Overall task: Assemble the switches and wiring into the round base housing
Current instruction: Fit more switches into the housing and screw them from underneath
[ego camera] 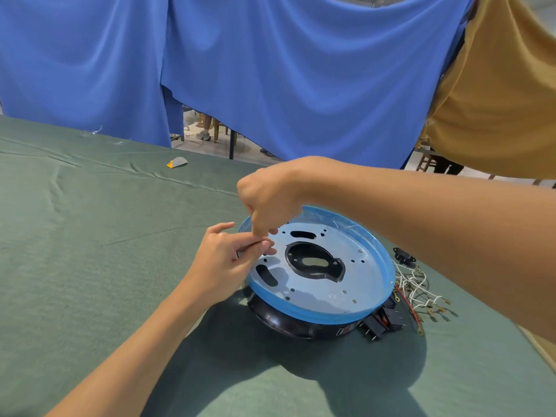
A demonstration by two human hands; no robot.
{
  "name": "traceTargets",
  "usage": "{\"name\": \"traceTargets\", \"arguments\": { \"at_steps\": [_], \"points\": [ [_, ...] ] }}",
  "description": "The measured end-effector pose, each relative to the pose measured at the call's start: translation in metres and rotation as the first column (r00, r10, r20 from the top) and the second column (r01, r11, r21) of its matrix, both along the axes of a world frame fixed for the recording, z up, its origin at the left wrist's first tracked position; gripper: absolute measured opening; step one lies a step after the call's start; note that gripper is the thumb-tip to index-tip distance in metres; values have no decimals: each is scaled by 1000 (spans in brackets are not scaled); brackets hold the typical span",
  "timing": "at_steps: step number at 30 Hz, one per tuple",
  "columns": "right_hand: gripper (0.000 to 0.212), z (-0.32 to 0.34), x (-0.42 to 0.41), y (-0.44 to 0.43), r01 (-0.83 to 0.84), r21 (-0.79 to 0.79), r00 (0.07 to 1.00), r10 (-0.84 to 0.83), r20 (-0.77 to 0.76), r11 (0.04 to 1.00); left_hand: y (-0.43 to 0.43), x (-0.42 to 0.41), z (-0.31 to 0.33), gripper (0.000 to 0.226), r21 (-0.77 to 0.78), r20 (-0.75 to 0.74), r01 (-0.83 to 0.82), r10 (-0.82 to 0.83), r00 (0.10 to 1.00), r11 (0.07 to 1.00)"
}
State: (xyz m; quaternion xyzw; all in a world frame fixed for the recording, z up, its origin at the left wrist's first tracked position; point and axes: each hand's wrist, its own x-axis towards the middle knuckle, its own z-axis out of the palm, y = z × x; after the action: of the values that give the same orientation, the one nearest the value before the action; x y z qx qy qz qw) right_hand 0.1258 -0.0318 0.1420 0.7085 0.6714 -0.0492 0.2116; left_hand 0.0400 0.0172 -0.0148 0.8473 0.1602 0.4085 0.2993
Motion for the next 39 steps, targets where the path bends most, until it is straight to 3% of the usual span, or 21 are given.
{"name": "traceTargets", "arguments": {
  "at_steps": [3, 5, 8, 11, 13, 15, 20, 23, 25, 28, 34, 37, 39],
  "points": [
    [25, -2, 0, 12, 339, -136, 917, -360, -173, 931, 0, 1, 0, 13, -4, -2, 16, -16, 1000, 1000],
    [31, -2, 1, 16, 412, -184, 878, -443, -183, 892, 1, 1, 2, 16, -16, -4, 35, -35, 999, 999],
    [27, 0, -4, 7, 313, -161, 938, -331, -104, 936, 3, 1, 1, 16, -20, -1, 50, -50, 999, 999],
    [18, 4, -7, -5, -13, -1, 996, 13, 85, 1000, 3, 2, 1, 18, -49, 7, 50, -50, 999, 998],
    [18, 8, -9, -14, -239, 43, 943, 221, 249, 970, 3, 2, 2, 19, -54, -8, 46, -47, 999, 997],
    [36, 11, -8, -17, -348, 60, 905, 319, 283, 935, 4, 1, 2, 19, -53, -15, 52, -53, 999, 997],
    [39, 5, -10, -10, -304, 90, 941, 284, 186, 949, 3, -3, 1, 24, -77, -12, 78, -79, 997, 994],
    [29, 3, -6, 1, -18, 45, 999, 16, 36, 999, 3, -2, 1, 19, -65, -13, 82, -83, 996, 995],
    [22, 2, -4, 9, 173, -14, 984, -173, -48, 985, 2, 0, -1, 13, -22, 29, 24, -23, 999, 999],
    [23, 0, -10, 17, 277, -75, 960, -279, -17, 958, 1, 0, -3, 5, 0, 120, -102, 101, 988, 995],
    [20, 3, -16, 12, 166, -27, 986, -167, -15, 986, 3, -3, -3, 10, 0, 85, -84, 84, 993, 996],
    [17, 9, -15, 6, -26, -10, 995, 27, 92, 1000, 3, -3, 0, 12, -7, 51, -68, 69, 996, 998],
    [16, 10, -13, 3, -214, 11, 952, 206, 228, 977, 4, -4, 0, 12, 4, 32, -63, 63, 998, 998]
  ]
}}
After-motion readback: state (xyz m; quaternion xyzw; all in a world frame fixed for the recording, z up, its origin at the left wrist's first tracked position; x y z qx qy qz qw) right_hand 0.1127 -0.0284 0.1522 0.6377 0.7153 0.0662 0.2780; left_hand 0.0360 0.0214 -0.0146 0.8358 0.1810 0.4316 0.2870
